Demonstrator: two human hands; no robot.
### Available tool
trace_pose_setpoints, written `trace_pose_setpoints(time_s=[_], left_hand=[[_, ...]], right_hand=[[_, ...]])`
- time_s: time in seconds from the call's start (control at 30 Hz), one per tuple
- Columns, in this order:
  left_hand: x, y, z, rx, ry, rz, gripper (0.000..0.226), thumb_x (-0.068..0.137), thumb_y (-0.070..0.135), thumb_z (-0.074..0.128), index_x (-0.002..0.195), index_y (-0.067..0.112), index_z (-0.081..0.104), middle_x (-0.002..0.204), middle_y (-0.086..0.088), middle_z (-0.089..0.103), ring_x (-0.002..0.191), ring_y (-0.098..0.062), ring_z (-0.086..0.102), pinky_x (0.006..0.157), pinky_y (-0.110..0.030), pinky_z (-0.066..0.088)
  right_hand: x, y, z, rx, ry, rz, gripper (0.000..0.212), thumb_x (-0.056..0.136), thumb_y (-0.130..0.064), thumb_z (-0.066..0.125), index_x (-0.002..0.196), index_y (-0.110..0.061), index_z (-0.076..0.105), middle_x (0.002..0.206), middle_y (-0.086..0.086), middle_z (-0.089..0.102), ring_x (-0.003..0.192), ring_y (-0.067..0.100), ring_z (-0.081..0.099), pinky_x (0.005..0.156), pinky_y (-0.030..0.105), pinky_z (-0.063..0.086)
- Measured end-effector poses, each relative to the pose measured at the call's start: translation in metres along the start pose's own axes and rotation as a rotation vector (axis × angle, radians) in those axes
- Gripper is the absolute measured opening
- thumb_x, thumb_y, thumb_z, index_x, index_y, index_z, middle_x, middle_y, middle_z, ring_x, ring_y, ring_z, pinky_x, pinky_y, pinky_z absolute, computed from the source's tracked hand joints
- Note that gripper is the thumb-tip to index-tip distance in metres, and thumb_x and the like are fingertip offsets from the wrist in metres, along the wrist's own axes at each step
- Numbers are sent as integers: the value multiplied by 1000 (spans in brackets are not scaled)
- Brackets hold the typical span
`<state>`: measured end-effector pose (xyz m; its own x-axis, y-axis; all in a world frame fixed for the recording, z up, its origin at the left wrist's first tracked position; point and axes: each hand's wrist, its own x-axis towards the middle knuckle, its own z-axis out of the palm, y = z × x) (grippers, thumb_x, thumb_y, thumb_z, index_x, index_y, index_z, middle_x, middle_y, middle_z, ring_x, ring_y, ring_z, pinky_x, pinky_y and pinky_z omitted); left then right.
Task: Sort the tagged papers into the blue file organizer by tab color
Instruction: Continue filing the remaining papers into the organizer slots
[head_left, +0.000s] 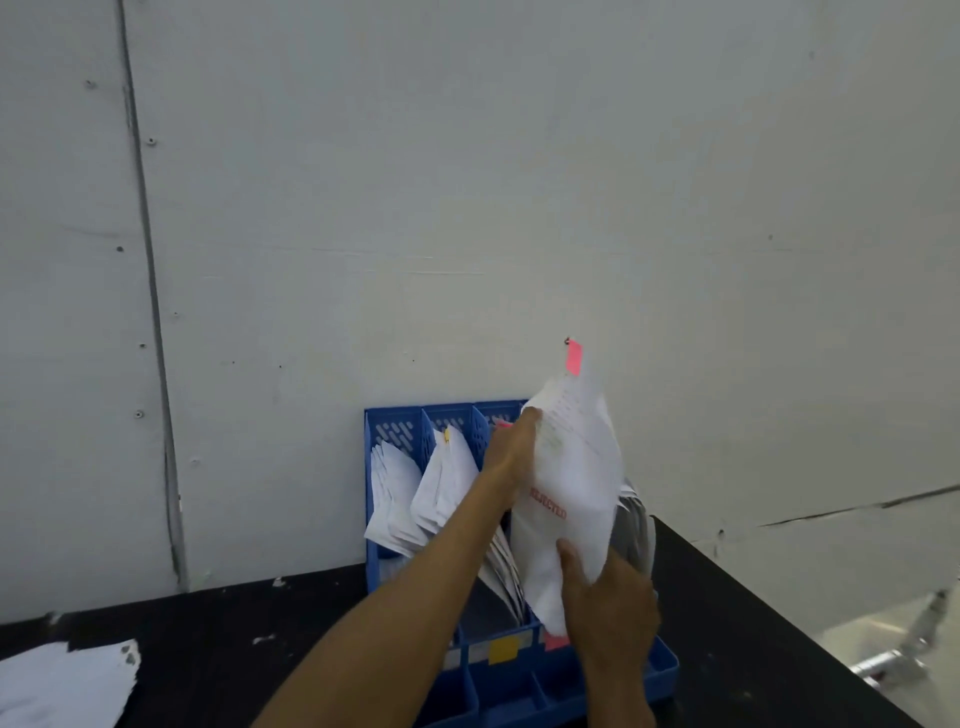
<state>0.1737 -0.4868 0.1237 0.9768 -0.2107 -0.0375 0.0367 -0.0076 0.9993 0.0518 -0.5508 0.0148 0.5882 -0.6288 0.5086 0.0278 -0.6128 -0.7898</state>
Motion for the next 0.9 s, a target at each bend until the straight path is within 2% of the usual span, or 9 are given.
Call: trace_pose_setpoints(time_s=[0.2, 0.33, 0.43, 0.47, 0.53, 0.6, 0.77, 0.83, 0.9], left_hand=[[17, -19, 1, 209, -28, 38, 60, 87, 26, 35, 145, 12, 33, 137, -10, 51, 120, -29, 52, 100, -39, 45], [4, -14, -2, -14, -37, 106, 23, 95, 21, 43, 81, 7, 53, 77, -12, 56, 64, -18, 52, 60, -26, 40], [4, -14, -5, -152, -22, 138, 33, 98, 17, 44, 67, 10, 50, 64, -8, 48, 56, -19, 44, 54, -24, 36], [0, -11, -3, -186, -36, 170, 33, 96, 28, 48, 73, 5, 54, 71, -12, 53, 63, -22, 50, 61, -25, 41], [5, -11, 1, -269, -33, 196, 75, 78, 71, 54, 123, 11, 57, 122, -16, 60, 109, -28, 58, 98, -37, 44], [-3, -5, 0, -347, -49, 247, 103, 63, 89, 48, 150, 40, 23, 155, 8, 30, 140, -16, 31, 116, -46, 24], [-21, -2, -2, -131, 23, 399, 89, 80, 49, 45, 153, 36, -3, 162, 10, -1, 149, -13, 1, 121, -47, 11], [-19, -6, -4, -58, 33, 365, 77, 86, 33, 38, 154, 31, 0, 162, 8, -1, 149, -13, -3, 121, -45, 8], [-22, -8, -3, 67, 52, 351, 62, 99, 20, 29, 155, 28, 4, 162, 4, -7, 149, -15, -5, 121, -40, 7]], right_hand=[[-6, 6, 16, -280, 13, 13, 19, 92, -33, 61, 80, -19, 64, 71, -3, 59, 65, 14, 54, 56, 28, 46], [-13, 4, 27, -365, -49, -2, 14, 93, -19, 58, 79, -20, 57, 77, -4, 57, 73, 11, 49, 58, 22, 40], [-10, 9, 36, -199, 37, -114, 20, 77, 6, 68, 86, -12, 64, 73, 1, 57, 66, 16, 52, 52, 21, 37], [-10, 7, 38, -183, 57, -102, 23, 79, 7, 64, 92, -12, 65, 76, 3, 57, 68, 17, 52, 52, 23, 39], [-10, 6, 45, -235, -98, -57, 25, 88, -1, 53, 106, -16, 63, 89, 4, 60, 77, 20, 58, 61, 29, 48], [-10, 7, 50, -351, -275, -44, 23, 93, -13, 49, 112, -17, 60, 99, 3, 66, 86, 18, 63, 74, 28, 52], [-7, 4, 41, -156, -151, -8, 25, 88, -22, 61, 113, -18, 61, 95, 2, 69, 84, 20, 65, 66, 26, 50], [-3, 0, 34, -113, -38, -29, 9, 89, -29, 63, 94, -22, 64, 76, -5, 66, 66, 14, 62, 53, 23, 43], [0, 1, 30, -122, 25, -47, 20, 91, -28, 62, 72, -22, 59, 59, -9, 56, 52, 5, 52, 45, 19, 34]])
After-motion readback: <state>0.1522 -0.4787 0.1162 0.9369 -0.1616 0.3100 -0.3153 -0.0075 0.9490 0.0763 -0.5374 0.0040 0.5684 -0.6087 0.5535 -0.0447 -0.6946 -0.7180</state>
